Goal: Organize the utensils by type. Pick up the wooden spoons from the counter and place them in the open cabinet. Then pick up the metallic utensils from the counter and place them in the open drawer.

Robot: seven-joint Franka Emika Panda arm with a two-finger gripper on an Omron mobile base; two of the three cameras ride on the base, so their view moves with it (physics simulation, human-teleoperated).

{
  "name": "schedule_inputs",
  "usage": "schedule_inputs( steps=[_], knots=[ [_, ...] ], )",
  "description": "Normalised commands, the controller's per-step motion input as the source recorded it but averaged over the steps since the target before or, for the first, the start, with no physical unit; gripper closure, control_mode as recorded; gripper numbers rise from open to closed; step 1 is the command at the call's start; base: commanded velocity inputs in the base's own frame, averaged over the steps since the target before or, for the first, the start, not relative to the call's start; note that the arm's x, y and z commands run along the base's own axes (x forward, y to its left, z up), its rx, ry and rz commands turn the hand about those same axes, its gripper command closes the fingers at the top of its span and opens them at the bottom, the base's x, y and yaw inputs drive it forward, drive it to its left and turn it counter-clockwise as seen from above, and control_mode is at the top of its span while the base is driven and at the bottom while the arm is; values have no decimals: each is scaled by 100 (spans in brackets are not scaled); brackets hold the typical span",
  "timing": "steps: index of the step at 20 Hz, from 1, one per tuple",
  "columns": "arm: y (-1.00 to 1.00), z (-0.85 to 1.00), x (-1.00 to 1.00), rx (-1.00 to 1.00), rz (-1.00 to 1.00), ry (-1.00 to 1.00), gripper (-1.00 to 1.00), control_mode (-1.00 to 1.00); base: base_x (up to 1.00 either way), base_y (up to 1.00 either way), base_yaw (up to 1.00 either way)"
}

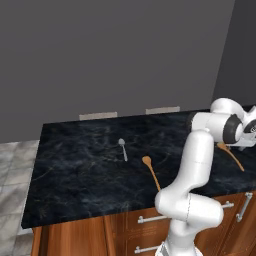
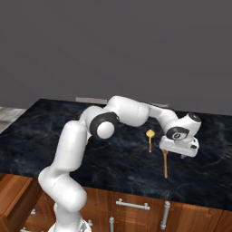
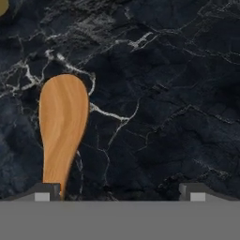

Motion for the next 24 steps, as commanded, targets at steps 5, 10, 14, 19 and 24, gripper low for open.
schedule_inputs(
  steps=[5,10,14,19,24],
  knots=[
    [23,-22,-14,-21,0,-5,-100,-100,0,0,0],
    [26,-1,0,-10,0,0,-100,-100,0,0,0],
    [6,11,-6,0,0,-1,-100,-100,0,0,0],
    [0,16,-25,0,0,-1,-100,-100,0,0,0],
    [0,19,-21,0,0,-1,-100,-100,0,0,0]
  ],
)
